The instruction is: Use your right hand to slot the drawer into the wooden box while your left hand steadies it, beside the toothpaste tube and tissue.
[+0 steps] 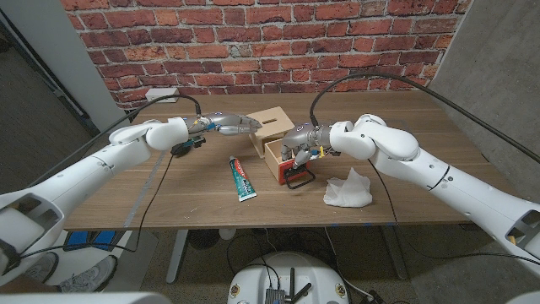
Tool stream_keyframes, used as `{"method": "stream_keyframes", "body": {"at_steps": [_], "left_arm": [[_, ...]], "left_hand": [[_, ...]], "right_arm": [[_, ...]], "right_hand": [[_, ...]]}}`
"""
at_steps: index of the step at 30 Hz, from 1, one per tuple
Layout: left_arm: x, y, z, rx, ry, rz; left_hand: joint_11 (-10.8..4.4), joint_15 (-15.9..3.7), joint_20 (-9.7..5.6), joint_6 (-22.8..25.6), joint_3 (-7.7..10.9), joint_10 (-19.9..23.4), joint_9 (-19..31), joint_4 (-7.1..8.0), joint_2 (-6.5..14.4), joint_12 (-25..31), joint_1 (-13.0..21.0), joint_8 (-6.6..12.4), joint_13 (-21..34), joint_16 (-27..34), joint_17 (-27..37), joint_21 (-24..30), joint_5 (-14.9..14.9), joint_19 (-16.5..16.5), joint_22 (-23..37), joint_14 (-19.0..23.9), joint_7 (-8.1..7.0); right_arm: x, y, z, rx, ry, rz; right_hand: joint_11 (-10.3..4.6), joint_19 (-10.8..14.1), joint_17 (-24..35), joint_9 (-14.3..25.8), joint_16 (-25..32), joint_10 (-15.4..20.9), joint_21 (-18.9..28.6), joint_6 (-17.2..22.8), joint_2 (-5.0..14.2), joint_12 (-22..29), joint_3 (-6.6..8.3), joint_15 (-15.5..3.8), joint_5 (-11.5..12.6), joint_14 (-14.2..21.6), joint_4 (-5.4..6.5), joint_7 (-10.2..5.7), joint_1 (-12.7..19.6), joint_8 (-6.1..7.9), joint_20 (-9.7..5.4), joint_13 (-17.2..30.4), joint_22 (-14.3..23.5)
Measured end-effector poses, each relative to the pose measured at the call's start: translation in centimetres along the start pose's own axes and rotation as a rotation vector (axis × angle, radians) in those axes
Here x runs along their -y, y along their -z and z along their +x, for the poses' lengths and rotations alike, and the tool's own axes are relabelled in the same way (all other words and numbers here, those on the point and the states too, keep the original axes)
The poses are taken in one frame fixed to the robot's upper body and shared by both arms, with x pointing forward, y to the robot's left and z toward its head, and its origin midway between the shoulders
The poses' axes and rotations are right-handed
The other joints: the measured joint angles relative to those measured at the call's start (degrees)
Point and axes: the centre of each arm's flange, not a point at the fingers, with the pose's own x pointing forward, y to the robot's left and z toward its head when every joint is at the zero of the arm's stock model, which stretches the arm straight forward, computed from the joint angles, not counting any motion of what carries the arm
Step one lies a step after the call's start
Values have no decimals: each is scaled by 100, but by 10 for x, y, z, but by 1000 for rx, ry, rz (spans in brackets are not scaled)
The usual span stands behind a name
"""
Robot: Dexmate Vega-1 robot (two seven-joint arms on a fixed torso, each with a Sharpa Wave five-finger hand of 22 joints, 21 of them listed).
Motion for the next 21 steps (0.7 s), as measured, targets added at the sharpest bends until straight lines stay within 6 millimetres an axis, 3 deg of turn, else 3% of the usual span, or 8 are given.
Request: {"method": "stream_keyframes", "body": {"at_steps": [21], "left_arm": [[0, 0, 1, 1, 1, 1]], "left_hand": [[9, 0, -31, 58, -40, 51, -1, 8, 0, -1, 0, -2, -2, 0, -2, 0, 0, 30, 0, 62, 3]], "right_arm": [[6, 2, 3, -22, 7, -25]], "right_hand": [[0, 0, -5, 1, 19, 0, 0, 4, 0, -16, 0, 1, 23, -1, 0, 3, 0, 15, 0, 0, 0]]}}
